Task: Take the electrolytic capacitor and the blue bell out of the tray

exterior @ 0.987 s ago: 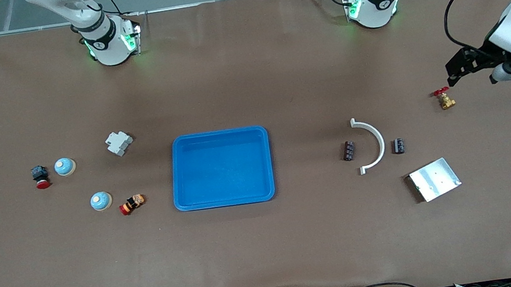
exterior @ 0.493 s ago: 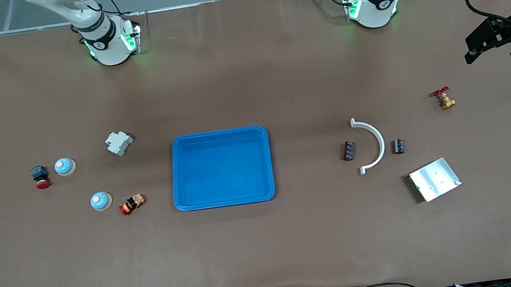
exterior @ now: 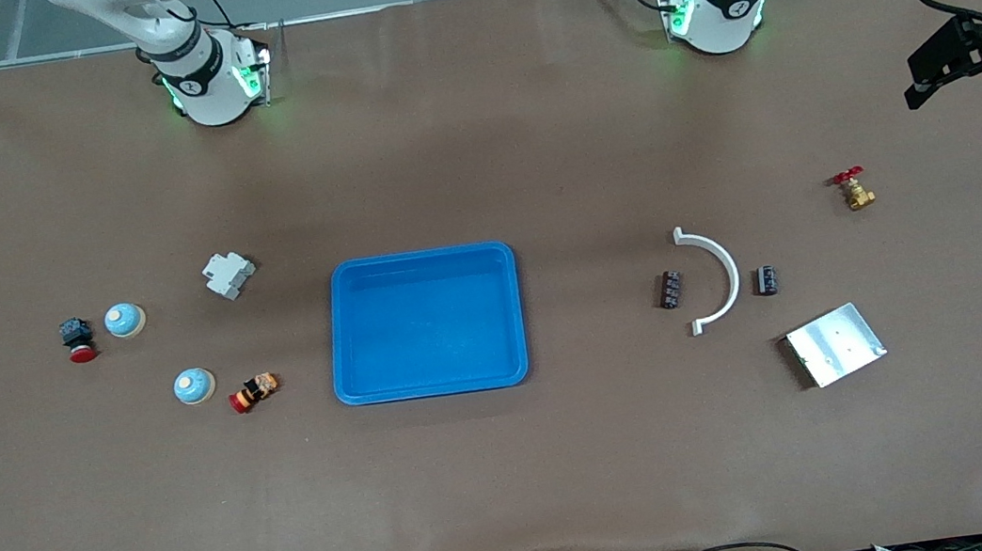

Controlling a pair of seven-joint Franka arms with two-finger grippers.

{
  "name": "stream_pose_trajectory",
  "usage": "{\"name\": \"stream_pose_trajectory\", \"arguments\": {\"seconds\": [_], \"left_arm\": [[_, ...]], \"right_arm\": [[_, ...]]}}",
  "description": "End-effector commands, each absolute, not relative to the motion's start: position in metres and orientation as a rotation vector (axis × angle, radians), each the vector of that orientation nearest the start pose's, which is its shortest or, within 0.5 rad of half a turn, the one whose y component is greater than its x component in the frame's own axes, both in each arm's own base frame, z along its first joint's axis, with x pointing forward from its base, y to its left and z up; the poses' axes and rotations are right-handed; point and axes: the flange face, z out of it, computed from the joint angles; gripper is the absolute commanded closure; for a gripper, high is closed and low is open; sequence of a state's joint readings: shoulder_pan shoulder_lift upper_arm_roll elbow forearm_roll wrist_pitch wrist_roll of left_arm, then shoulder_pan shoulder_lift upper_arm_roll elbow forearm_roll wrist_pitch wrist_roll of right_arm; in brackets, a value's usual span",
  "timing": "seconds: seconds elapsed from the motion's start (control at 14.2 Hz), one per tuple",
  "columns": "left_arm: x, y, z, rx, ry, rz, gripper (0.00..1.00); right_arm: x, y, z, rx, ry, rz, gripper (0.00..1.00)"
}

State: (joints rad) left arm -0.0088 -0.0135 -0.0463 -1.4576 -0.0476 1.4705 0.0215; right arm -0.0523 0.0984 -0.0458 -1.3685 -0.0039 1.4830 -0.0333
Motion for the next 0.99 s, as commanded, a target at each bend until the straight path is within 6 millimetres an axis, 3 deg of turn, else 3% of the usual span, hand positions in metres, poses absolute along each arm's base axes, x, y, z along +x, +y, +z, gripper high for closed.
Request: {"name": "stream_pose_trajectory", "arguments": {"seconds": [0.0, 0.92], "left_arm": [[0.5355, -0.0381, 0.684, -3.166, 0.155, -0.036, 0.0], [0.542, -0.0397, 0.6879, -3.121, 0.216, -0.122, 0.0]], "right_arm": [[0.57, -0.055, 0.6614, -3.134, 0.091, -0.042, 0.0], [0.5696, -0.0542, 0.6623, -3.134, 0.091, -0.044, 0.0]]}}
